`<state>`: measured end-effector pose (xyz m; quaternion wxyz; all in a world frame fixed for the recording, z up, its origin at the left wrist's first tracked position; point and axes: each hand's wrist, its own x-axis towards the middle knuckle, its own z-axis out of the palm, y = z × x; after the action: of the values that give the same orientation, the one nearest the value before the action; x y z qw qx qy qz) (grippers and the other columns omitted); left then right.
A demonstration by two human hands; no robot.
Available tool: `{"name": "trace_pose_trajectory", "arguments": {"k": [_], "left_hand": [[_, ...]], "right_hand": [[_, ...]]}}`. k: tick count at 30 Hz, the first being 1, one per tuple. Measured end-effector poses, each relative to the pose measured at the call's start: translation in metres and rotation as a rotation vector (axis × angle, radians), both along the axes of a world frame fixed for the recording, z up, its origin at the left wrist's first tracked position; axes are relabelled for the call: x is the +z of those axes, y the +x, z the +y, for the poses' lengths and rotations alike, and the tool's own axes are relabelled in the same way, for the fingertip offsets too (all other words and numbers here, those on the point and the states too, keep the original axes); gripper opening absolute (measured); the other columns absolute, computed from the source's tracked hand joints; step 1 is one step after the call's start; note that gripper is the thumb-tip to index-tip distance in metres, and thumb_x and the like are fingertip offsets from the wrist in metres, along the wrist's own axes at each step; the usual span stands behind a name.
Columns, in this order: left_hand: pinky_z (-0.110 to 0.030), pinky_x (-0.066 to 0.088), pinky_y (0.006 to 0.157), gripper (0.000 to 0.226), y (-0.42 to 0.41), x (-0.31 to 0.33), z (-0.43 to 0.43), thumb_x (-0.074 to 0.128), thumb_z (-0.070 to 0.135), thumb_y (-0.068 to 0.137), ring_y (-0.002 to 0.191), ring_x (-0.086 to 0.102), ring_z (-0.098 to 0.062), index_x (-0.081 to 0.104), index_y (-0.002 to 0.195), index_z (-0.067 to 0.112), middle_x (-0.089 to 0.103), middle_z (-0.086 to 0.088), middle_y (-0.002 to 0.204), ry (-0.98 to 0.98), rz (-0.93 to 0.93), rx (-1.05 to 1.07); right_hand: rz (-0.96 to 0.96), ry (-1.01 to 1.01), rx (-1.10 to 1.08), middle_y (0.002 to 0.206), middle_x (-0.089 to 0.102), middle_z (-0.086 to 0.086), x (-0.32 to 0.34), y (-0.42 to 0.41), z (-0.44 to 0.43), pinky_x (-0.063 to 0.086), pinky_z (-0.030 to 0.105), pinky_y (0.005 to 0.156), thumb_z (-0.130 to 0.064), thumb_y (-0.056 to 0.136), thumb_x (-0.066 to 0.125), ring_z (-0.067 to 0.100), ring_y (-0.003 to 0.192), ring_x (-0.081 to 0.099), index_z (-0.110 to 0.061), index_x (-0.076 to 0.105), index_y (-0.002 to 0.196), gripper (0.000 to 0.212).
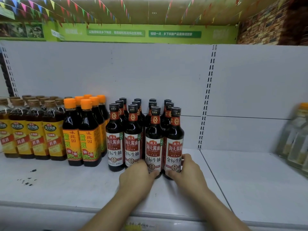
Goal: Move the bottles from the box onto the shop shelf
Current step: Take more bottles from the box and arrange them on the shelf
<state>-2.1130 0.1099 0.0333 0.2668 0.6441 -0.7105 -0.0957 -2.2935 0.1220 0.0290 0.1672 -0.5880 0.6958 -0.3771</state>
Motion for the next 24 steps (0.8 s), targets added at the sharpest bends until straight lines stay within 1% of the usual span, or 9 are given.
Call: {"name": "trace_pose_trajectory", "arguments": {"k": [3, 9, 15, 21, 24], "left_hand": [[-0.035, 0.048, 0.078, 0.044, -0.001, 0.001, -0.004, 0.057, 0.066, 0.090, 0.105, 0.064, -0.020, 0.057, 0.111, 0.027, 0.067, 0.007, 0.111, -0.002, -0.047, 0.016], [-0.033, 0.046, 0.073, 0.043, -0.005, 0.004, -0.009, 0.054, 0.064, 0.094, 0.103, 0.066, -0.020, 0.059, 0.110, 0.025, 0.068, 0.006, 0.110, -0.012, -0.115, 0.041], [-0.031, 0.043, 0.072, 0.042, -0.007, 0.006, -0.012, 0.050, 0.062, 0.097, 0.105, 0.066, -0.021, 0.063, 0.110, 0.024, 0.069, 0.004, 0.111, -0.011, -0.195, 0.057], [-0.033, 0.047, 0.078, 0.044, -0.008, 0.007, -0.016, 0.049, 0.062, 0.098, 0.107, 0.066, -0.022, 0.065, 0.113, 0.024, 0.070, 0.004, 0.113, -0.007, -0.238, 0.064], [-0.033, 0.047, 0.079, 0.043, -0.009, 0.006, -0.018, 0.049, 0.061, 0.098, 0.107, 0.066, -0.022, 0.065, 0.113, 0.024, 0.070, 0.004, 0.113, -0.013, -0.243, 0.065]], "right_hand": [[0.018, 0.006, -0.017, 0.107, 0.065, -0.012, 0.000, 0.003, -0.005, 0.056, 0.037, 0.084, -0.040, 0.076, 0.081, 0.015, 0.097, 0.065, -0.027, 0.047, 0.115, 0.053], [0.039, 0.004, -0.034, 0.104, 0.063, -0.010, 0.001, 0.007, -0.013, 0.055, 0.036, 0.078, -0.040, 0.079, 0.080, 0.016, 0.093, 0.064, -0.025, 0.046, 0.111, 0.049], [0.040, 0.006, -0.042, 0.106, 0.065, -0.007, 0.002, 0.010, -0.019, 0.057, 0.039, 0.081, -0.042, 0.078, 0.080, 0.017, 0.095, 0.066, -0.023, 0.047, 0.111, 0.050], [0.029, 0.011, -0.049, 0.106, 0.065, -0.008, 0.001, 0.012, -0.023, 0.057, 0.040, 0.081, -0.042, 0.078, 0.080, 0.018, 0.095, 0.066, -0.023, 0.047, 0.112, 0.050], [0.027, 0.013, -0.056, 0.107, 0.065, -0.007, 0.001, 0.013, -0.025, 0.057, 0.041, 0.081, -0.043, 0.078, 0.079, 0.019, 0.095, 0.066, -0.022, 0.048, 0.112, 0.051]]}}
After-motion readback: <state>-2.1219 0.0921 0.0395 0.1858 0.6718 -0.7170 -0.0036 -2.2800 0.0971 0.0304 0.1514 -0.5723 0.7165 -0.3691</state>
